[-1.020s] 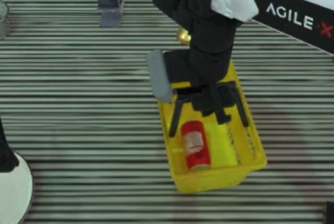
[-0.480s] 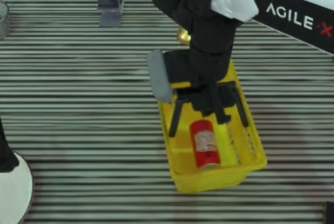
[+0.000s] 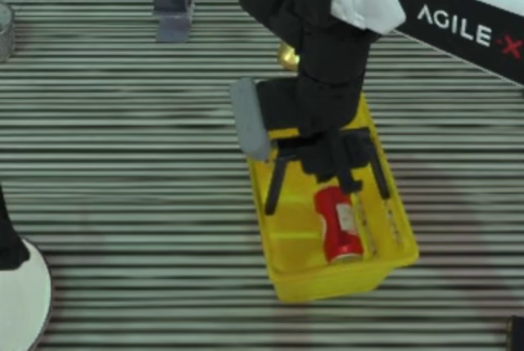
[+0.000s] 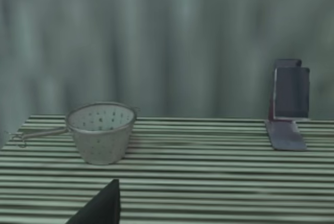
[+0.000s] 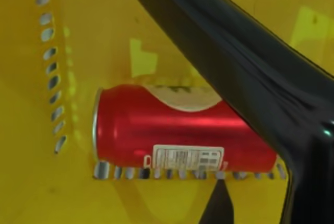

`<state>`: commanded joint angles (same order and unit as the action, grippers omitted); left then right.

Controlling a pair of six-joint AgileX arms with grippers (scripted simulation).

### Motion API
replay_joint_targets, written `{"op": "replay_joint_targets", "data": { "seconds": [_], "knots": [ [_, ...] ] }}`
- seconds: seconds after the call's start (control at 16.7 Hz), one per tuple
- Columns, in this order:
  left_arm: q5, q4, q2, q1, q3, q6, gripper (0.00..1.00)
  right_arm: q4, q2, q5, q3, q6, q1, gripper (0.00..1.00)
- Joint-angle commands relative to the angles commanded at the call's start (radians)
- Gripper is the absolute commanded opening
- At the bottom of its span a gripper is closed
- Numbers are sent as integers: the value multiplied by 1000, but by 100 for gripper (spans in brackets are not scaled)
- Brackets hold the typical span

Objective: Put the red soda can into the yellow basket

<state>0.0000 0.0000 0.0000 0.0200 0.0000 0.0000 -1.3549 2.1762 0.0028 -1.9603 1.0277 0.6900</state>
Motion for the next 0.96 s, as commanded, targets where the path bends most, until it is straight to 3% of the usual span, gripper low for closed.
{"op": "replay_joint_targets", "data": {
  "seconds": [0.48, 0.96],
  "knots": [
    [0, 0, 0, 0, 0, 0, 100, -4, 0, 0, -4, 1, -2, 0],
    [0, 0, 0, 0, 0, 0, 100, -179, -34, 0, -144, 38, -29, 0]
  ]
}}
